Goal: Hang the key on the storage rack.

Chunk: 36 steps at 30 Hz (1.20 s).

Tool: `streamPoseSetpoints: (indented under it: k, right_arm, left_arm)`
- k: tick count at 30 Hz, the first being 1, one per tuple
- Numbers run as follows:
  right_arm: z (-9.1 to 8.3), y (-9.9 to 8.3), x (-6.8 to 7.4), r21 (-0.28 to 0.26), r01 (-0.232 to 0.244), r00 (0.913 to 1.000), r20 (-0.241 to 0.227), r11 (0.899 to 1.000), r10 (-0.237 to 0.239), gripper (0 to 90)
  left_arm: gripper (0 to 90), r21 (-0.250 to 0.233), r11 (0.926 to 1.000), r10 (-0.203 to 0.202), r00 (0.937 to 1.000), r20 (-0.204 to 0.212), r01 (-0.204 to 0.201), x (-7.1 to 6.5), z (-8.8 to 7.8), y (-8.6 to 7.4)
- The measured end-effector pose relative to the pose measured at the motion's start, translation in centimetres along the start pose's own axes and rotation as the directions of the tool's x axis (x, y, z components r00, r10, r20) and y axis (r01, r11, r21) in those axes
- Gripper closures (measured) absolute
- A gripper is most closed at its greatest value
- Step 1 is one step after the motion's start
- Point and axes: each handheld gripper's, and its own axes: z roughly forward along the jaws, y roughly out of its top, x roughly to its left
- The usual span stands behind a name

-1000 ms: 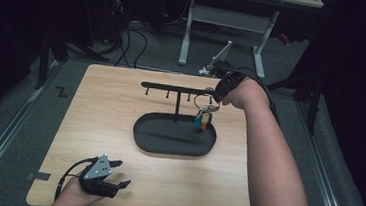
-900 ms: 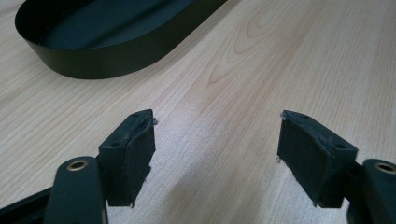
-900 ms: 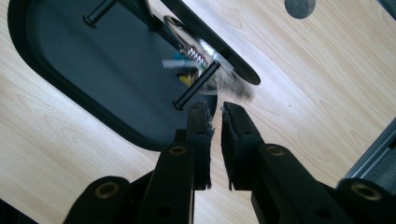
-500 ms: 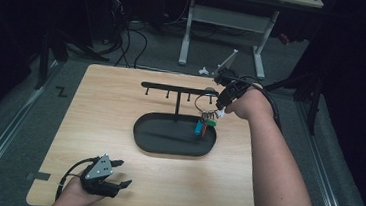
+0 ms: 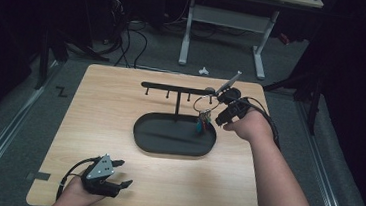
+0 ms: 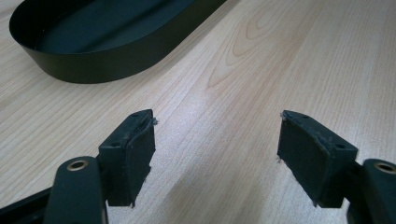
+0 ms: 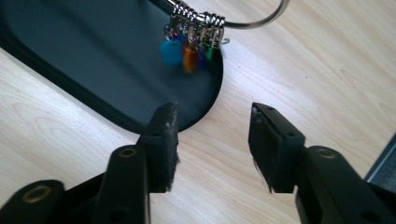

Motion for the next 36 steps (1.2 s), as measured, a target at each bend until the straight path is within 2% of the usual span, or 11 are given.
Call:
streamPoseSetpoints:
  k: [13, 23, 26, 27, 28, 29, 30, 32, 34, 35, 36]
  right_arm:
    - [4.7, -5.9, 2.8, -0.135, -0.002, 0.9997, 0.022, 0.991, 0.005, 43.9]
    - [7.7, -11.8, 5.6, -0.291, -0.033, 0.9994, -0.002, 0.956, 0.034, 42.2]
    - [8.6, -14.2, 6.7, -0.37, -0.065, 0.9977, -0.005, 0.927, 0.068, 42.2]
    - [9.2, -15.6, 7.2, -0.413, -0.088, 0.9958, -0.011, 0.907, 0.091, 42.1]
    - [9.4, -16.0, 7.4, -0.43, -0.095, 0.995, -0.011, 0.898, 0.1, 42.1]
    - [9.4, -16.0, 7.4, -0.43, -0.095, 0.995, -0.011, 0.898, 0.1, 42.1]
    - [10.0, -17.3, 7.9, -0.471, -0.105, 0.9928, 0.001, 0.876, 0.12, 41.9]
    - [10.5, -18.1, 8.2, -0.509, -0.112, 0.9887, 0.029, 0.853, 0.147, 41.0]
    - [11.1, -19.2, 8.5, -0.577, -0.129, 0.9812, 0.044, 0.807, 0.188, 41.6]
    - [11.1, -19.2, 8.5, -0.577, -0.129, 0.9812, 0.044, 0.807, 0.188, 41.6]
    - [11.0, -19.5, 8.4, -0.596, -0.137, 0.9826, 0.019, 0.791, 0.185, 35.8]
  left_arm:
    - [28.0, 0.002, 1.0, -0.009, 0.9999, -0.006, 0.009, 0.0, 0.2, 0.0]
    - [27.8, 0.003, 0.9999, -0.015, 0.9998, -0.01, 0.015, 0.0, 0.2, 0.1]
    - [27.8, -0.001, 0.9998, -0.017, 0.9998, -0.006, 0.017, 0.0, 0.2, 0.1]
    - [27.8, -0.001, 0.9998, -0.02, 0.9998, -0.005, 0.02, 0.0, 0.2, 0.1]
    - [27.8, -0.001, 0.9997, -0.025, 0.9997, -0.003, 0.025, 0.0, 0.3, 0.1]
    - [27.8, -0.001, 0.9997, -0.025, 0.9997, -0.003, 0.025, 0.0, 0.3, 0.1]
    - [27.9, 0.002, 0.9996, -0.027, 0.9996, 0.0, 0.027, 0.1, 0.3, 0.2]
    - [28.2, 0.001, 0.9992, -0.04, 0.9992, 0.005, 0.04, 0.1, 0.4, 0.1]
    - [28.7, -0.005, 0.9986, -0.052, 0.9986, 0.005, 0.052, 0.2, 0.5, 0.2]
    - [28.8, -0.005, 0.9986, -0.052, 0.9986, 0.005, 0.052, 0.2, 0.5, 0.2]
    - [28.8, -0.017, 0.9966, -0.08, 0.9968, 0.01, 0.08, 0.4, 0.4, 0.3]
